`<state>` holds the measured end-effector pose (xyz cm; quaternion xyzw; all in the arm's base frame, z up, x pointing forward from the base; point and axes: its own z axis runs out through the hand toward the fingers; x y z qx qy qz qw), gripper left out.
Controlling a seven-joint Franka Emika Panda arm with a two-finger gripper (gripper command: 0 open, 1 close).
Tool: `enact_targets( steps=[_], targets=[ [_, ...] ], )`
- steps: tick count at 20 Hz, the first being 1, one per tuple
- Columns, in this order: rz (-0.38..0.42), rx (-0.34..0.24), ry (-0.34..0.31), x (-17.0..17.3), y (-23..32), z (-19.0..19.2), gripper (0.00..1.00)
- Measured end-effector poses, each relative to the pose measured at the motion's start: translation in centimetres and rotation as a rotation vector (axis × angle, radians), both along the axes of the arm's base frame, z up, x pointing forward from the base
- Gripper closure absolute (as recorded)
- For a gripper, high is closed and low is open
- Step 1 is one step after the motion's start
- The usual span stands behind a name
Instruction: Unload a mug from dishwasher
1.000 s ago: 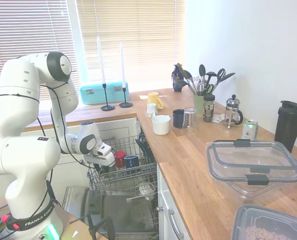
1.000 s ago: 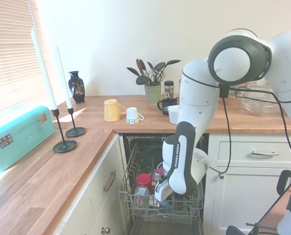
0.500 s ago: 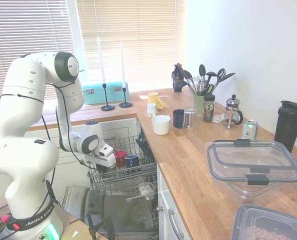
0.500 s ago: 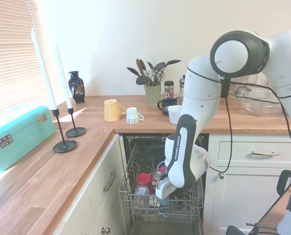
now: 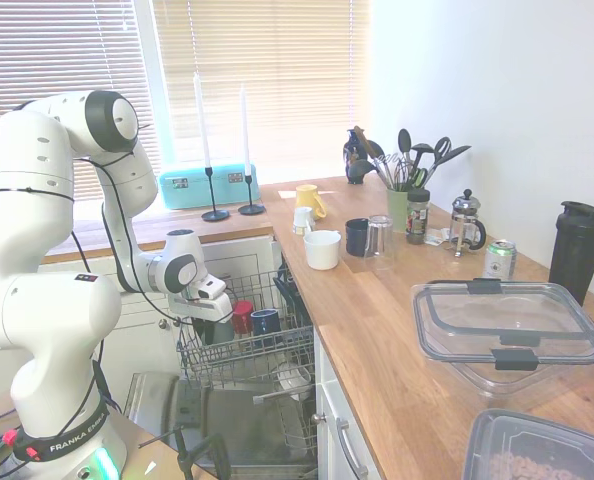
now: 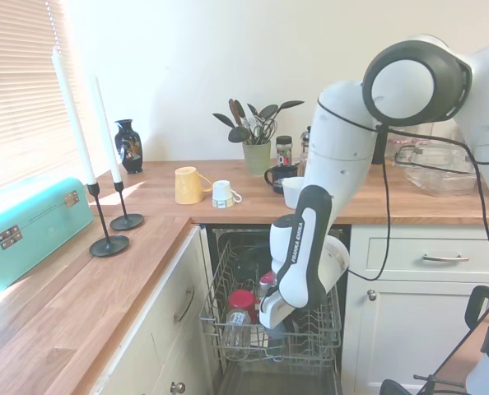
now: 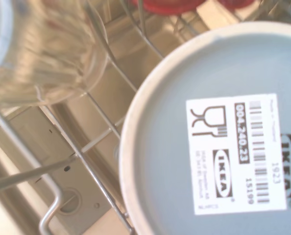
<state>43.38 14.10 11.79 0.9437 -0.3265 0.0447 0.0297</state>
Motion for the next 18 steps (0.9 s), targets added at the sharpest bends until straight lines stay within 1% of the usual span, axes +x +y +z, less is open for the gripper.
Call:
enact_targets(
  steps=[8, 10, 16, 18],
  targets=[
    [0.009, -0.039, -0.049, 1.1, -1.0, 5.1, 1.00],
    [0.010, -0.044, -0.074, 1.7, -1.4, 6.9, 1.00],
    [0.017, -0.055, -0.101, 2.6, -1.9, 12.8, 1.00],
    [0.008, -0.048, -0.111, 3.2, -2.1, 14.7, 1.00]
  ],
)
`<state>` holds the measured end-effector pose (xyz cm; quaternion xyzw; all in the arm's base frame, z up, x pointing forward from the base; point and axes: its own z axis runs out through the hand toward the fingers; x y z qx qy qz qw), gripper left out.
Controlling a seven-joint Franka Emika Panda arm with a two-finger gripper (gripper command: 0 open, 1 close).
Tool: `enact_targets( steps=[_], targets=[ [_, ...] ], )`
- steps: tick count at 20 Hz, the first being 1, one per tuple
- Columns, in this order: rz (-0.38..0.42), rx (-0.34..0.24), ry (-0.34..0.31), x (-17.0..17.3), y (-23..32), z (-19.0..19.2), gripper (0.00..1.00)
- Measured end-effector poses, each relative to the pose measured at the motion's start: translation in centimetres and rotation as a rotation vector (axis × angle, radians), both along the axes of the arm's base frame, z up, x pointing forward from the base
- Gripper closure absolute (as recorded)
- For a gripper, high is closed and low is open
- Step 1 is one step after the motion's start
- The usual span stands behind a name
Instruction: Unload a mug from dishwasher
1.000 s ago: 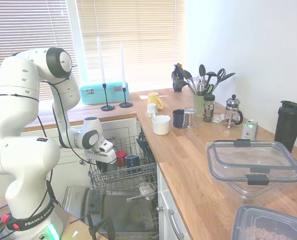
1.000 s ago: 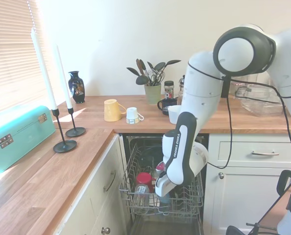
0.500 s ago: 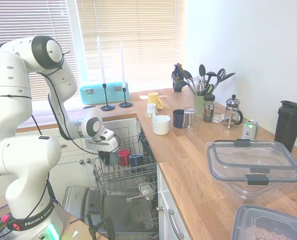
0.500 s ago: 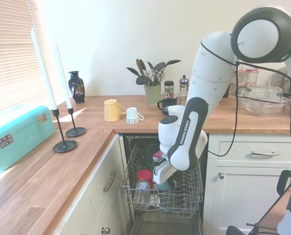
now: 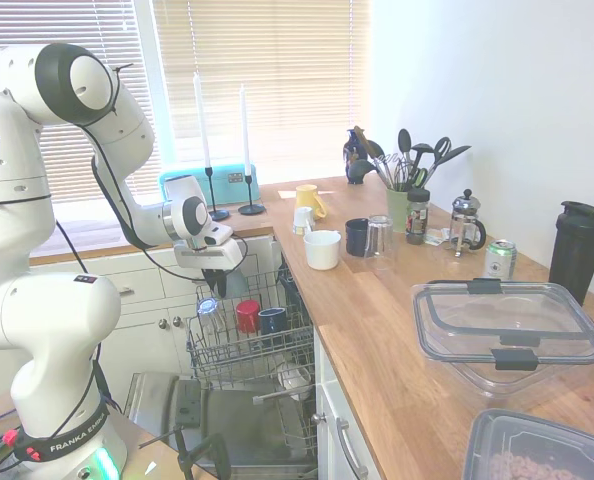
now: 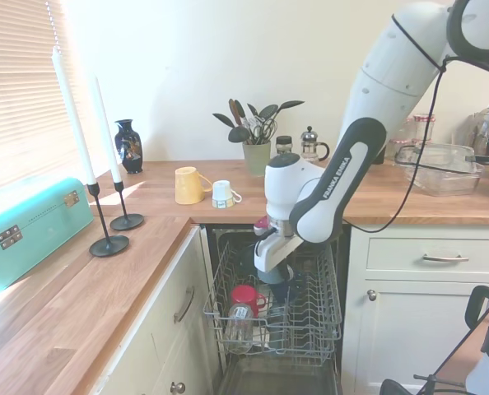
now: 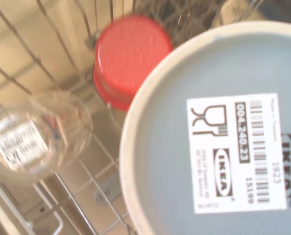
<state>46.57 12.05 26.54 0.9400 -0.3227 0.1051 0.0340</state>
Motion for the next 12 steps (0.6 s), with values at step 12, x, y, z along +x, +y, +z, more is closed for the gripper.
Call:
enact_targets(
  steps=[12],
  targets=[
    [-0.088, 0.054, -0.053, 6.3, -5.2, 10.4, 1.00]
  ],
)
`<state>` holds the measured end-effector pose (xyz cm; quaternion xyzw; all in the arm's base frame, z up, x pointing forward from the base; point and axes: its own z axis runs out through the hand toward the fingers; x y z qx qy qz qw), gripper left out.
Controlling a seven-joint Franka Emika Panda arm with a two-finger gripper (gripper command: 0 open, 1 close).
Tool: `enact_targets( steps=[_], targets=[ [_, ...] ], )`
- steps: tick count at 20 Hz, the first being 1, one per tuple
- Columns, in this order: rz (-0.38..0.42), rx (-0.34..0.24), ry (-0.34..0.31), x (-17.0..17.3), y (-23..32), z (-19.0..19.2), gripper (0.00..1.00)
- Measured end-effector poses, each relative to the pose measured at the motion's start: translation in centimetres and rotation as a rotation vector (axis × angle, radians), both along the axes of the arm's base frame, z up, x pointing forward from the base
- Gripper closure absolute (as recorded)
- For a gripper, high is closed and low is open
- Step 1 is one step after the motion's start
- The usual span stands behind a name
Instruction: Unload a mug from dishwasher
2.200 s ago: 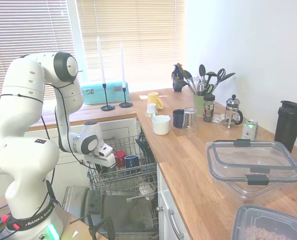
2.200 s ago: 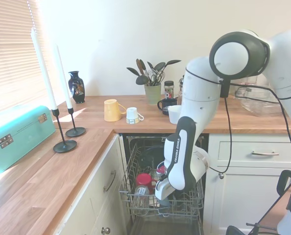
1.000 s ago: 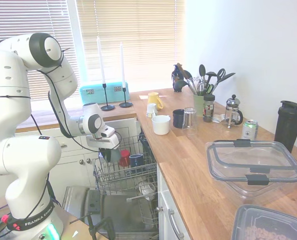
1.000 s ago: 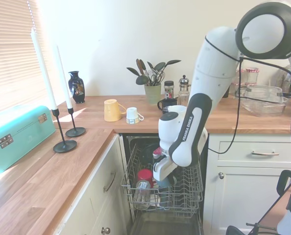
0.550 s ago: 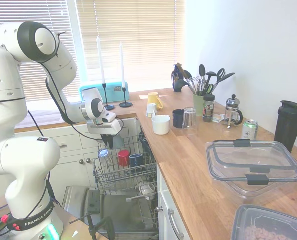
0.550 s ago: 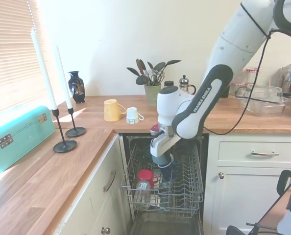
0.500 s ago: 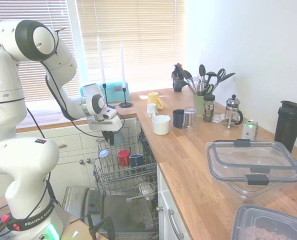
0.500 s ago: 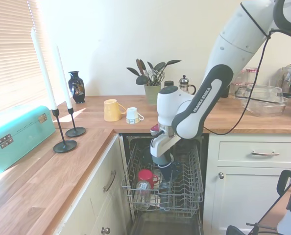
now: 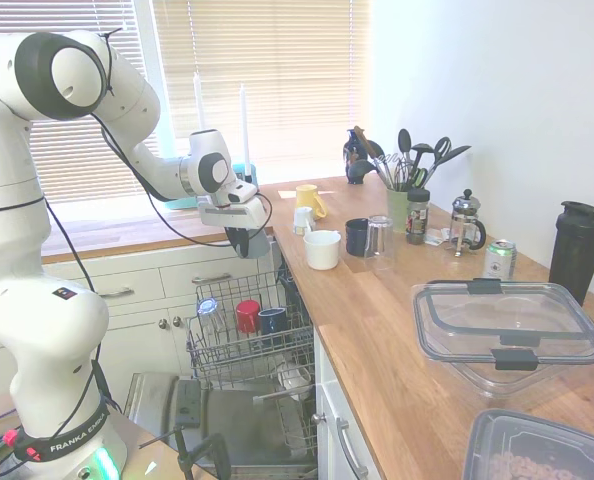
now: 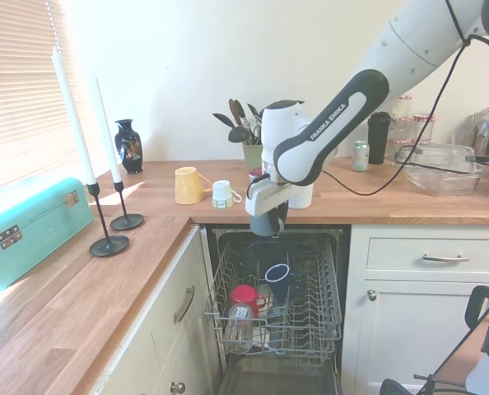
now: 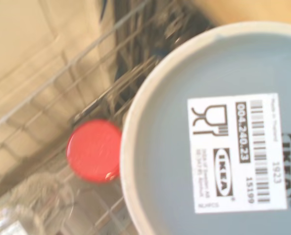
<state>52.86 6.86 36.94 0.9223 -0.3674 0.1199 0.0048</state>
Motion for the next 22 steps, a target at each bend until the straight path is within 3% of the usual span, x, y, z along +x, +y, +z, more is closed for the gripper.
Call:
enact_targets(
  steps=[5, 22],
  targets=[
    [-0.030, 0.016, 0.012, 1.7, -2.9, 2.0, 1.00],
    [-0.086, 0.020, 0.096, 10.6, -6.4, 0.2, 1.00]
  ],
)
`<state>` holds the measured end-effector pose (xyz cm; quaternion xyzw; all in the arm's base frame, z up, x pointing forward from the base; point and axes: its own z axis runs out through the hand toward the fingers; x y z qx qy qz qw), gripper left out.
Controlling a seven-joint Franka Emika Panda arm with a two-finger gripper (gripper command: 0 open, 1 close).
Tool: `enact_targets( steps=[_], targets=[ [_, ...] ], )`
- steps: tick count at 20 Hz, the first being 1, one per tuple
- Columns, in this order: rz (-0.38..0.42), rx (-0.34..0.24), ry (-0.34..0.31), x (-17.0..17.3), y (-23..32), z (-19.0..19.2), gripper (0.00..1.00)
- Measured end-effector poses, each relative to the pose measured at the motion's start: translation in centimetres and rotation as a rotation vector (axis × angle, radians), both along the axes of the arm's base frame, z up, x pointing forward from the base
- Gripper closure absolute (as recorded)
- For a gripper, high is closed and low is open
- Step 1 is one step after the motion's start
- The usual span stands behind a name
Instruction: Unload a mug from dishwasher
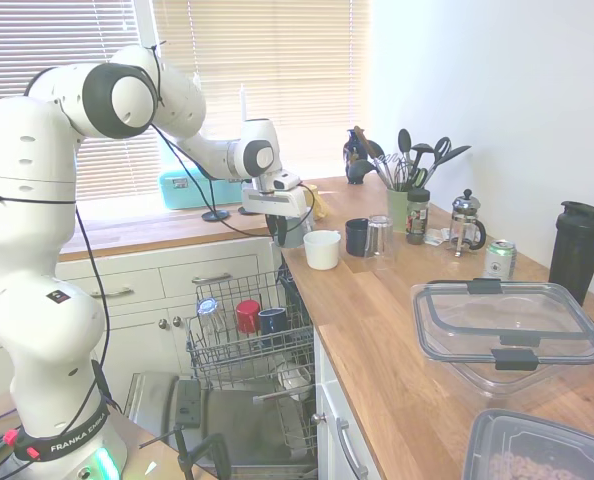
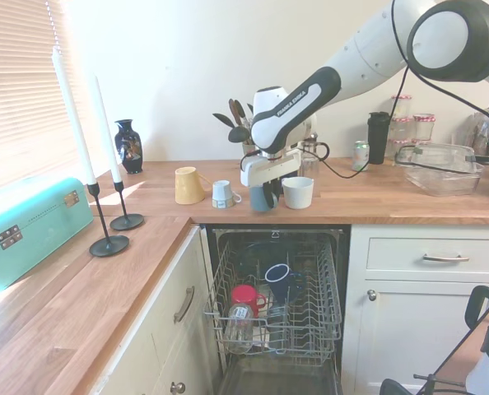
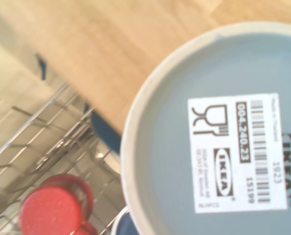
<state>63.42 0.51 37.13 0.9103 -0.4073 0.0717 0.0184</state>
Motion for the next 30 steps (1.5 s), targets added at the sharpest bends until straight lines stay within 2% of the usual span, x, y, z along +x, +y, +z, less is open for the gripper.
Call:
enact_targets(
  steps=[12, 13, 19, 30],
  targets=[
    [-0.007, 0.022, 0.041, 3.8, -1.8, -1.8, 1.00],
    [-0.014, 0.026, 0.047, 4.1, -2.0, -1.8, 0.00],
    [-0.032, 0.031, 0.064, 5.2, -2.6, -1.5, 0.00],
    [-0.035, 0.028, 0.065, 5.3, -2.8, -1.1, 0.00]
  ],
)
